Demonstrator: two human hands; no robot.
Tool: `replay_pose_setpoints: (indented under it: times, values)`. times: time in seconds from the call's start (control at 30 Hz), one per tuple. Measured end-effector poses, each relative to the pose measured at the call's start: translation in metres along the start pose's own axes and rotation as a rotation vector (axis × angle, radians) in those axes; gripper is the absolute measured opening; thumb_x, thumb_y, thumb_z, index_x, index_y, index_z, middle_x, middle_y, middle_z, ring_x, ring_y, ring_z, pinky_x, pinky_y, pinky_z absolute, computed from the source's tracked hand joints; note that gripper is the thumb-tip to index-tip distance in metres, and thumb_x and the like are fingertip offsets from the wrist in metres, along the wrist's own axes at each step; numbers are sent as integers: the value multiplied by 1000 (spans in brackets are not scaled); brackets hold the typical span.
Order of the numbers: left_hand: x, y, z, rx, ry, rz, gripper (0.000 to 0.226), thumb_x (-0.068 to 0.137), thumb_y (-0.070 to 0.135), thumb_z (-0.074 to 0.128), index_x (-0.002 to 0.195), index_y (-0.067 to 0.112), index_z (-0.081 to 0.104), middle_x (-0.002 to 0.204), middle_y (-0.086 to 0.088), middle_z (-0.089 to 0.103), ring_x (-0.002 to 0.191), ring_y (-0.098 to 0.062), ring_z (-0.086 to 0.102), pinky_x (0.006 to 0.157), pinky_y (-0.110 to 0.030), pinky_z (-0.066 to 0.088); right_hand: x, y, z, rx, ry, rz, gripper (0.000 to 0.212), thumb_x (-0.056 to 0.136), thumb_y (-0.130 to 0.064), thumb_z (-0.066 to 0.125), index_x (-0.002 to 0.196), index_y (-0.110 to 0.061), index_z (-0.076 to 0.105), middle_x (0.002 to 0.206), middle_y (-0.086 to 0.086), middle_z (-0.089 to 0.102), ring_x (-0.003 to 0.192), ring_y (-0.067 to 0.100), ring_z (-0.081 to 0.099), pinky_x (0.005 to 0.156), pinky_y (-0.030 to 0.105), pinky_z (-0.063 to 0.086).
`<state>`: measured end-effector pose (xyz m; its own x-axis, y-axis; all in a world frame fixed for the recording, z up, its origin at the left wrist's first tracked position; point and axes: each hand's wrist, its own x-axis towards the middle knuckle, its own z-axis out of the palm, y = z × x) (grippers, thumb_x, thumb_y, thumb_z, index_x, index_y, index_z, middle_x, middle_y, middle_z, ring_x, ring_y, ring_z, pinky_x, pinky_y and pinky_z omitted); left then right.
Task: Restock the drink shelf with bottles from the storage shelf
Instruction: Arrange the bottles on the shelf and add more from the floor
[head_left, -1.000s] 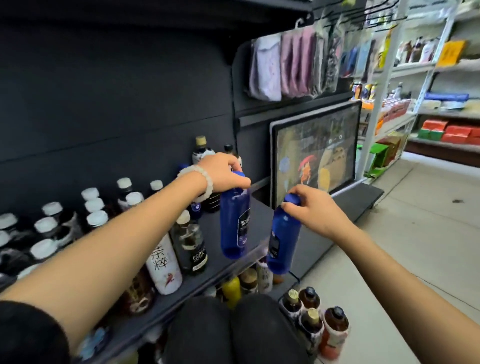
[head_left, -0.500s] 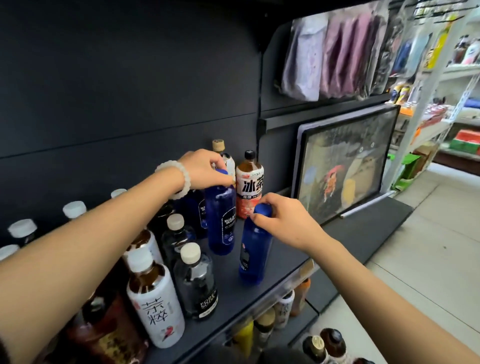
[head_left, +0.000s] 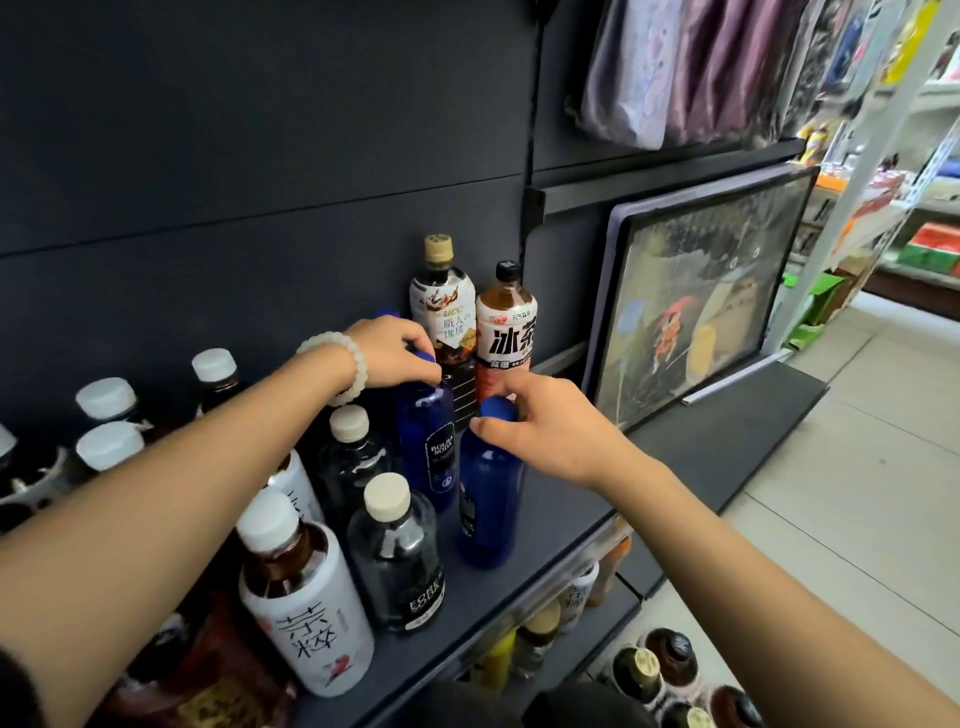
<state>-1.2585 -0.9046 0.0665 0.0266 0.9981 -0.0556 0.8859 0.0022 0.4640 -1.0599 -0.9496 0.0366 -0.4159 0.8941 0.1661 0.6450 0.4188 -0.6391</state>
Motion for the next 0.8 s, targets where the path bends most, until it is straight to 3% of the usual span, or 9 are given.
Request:
replay_pose_setpoints:
  times: [0.2,0.4,0.5,0.6,0.7,0.8]
  values:
    - [-2,-3,5,42,8,43,20,78,40,70,93,28,64,86,3,55,85,-15,51,61,-21,36,0,-7,5,19,-13,62,22,83,-38,65,88,-19,55,72,-6,53,67,12,50,59,24,40]
    - [-8,-5,7,70,51,46,27,80,44,68,101,27,62,81,5,51,84,-15,50,58,-23,33,-3,-16,19,-22,102,116,42,80,-48,64,92,-10,51,85,7,62,79,23,59,69,39,52]
    - [-8,-7,9,45,52,34,27,80,44,68,101,28,62,93,1,56,87,-16,52,70,-24,35,-5,-16,13,-109,110,145,44,81,-52,62,93,-11,51,87,6,61,81,24,59,71,39,51]
    - [-8,-8,10,32,54,28,28,80,44,67,103,28,62,98,0,58,91,-17,54,74,-25,38,-5,-14,2,-196,4,138,47,81,-56,57,107,-17,52,94,3,62,87,24,59,78,38,51]
    - [-7,-6,12,38,59,32,30,81,44,66,105,27,62,100,-2,59,91,-18,54,75,-26,38,-3,-15,3,-181,-85,32,38,86,-44,58,114,-19,51,98,2,60,93,23,58,79,35,49]
    - [-6,-6,12,53,51,32,31,82,45,65,107,26,61,102,-2,58,92,-19,54,75,-26,38,-3,-15,5,-143,-91,-10,31,89,-38,57,108,-15,51,95,4,59,89,21,55,72,30,44]
